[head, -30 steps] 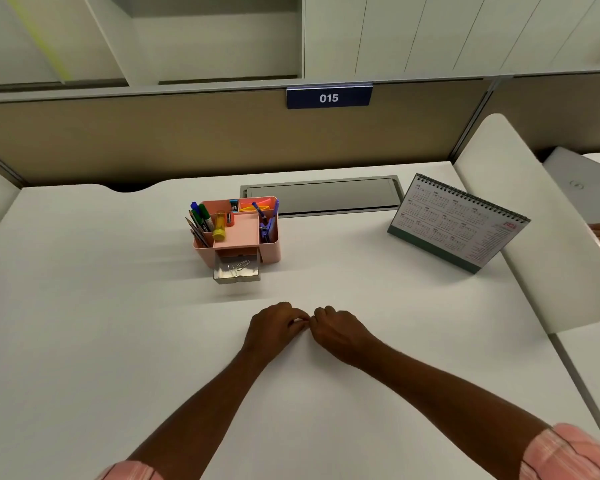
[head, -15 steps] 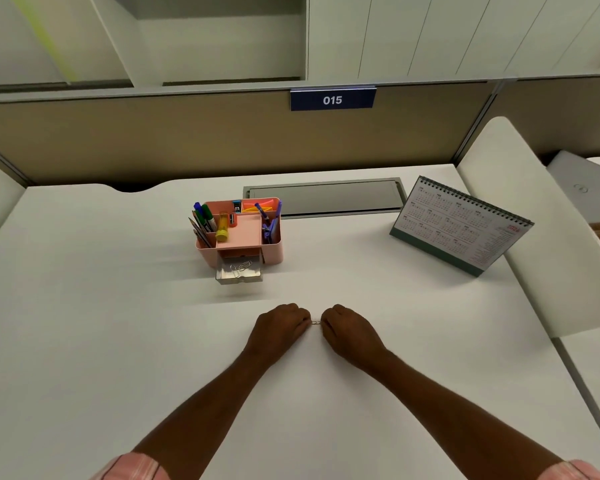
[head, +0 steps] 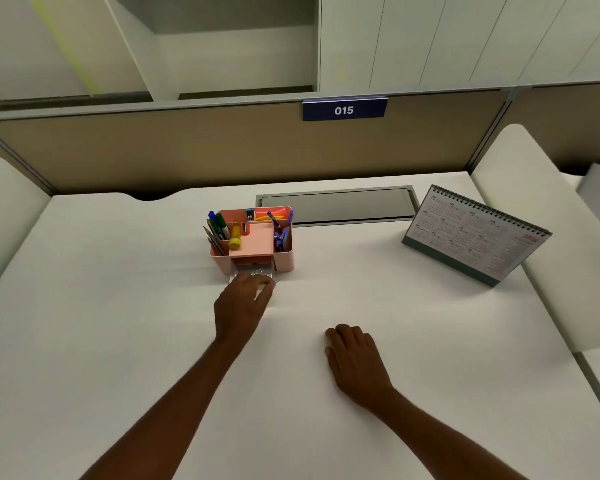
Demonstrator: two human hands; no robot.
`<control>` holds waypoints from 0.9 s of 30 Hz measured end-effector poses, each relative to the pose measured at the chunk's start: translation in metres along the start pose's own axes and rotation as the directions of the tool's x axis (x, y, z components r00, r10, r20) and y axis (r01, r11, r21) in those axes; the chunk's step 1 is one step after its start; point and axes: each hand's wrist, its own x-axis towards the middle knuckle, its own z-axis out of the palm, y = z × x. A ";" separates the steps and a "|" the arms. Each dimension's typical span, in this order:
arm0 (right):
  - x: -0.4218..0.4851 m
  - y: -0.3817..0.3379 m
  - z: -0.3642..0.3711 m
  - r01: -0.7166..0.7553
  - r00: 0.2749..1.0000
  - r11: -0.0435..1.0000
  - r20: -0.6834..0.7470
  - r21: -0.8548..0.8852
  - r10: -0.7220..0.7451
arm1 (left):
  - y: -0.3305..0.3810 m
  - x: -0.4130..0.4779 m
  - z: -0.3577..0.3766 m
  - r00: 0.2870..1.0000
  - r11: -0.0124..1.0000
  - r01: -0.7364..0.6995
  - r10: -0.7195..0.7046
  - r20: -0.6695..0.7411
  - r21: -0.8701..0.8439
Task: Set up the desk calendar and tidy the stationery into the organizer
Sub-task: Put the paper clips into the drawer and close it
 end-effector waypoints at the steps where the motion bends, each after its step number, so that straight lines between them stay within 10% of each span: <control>1: -0.002 -0.003 0.000 0.007 1.000 1.000 0.002 -0.029 -0.007 | -0.007 0.009 -0.006 0.999 0.999 0.031 -0.031 -0.019 0.034; 15: -0.001 -0.007 -0.002 -0.025 0.997 0.998 0.069 -0.053 0.029 | -0.027 0.062 0.001 0.983 0.959 0.117 -0.149 0.105 0.260; 27: 0.027 -0.031 -0.013 -0.055 0.994 0.998 0.096 0.018 0.053 | -0.024 -0.022 -0.009 0.984 0.989 0.133 -0.139 -0.113 -0.057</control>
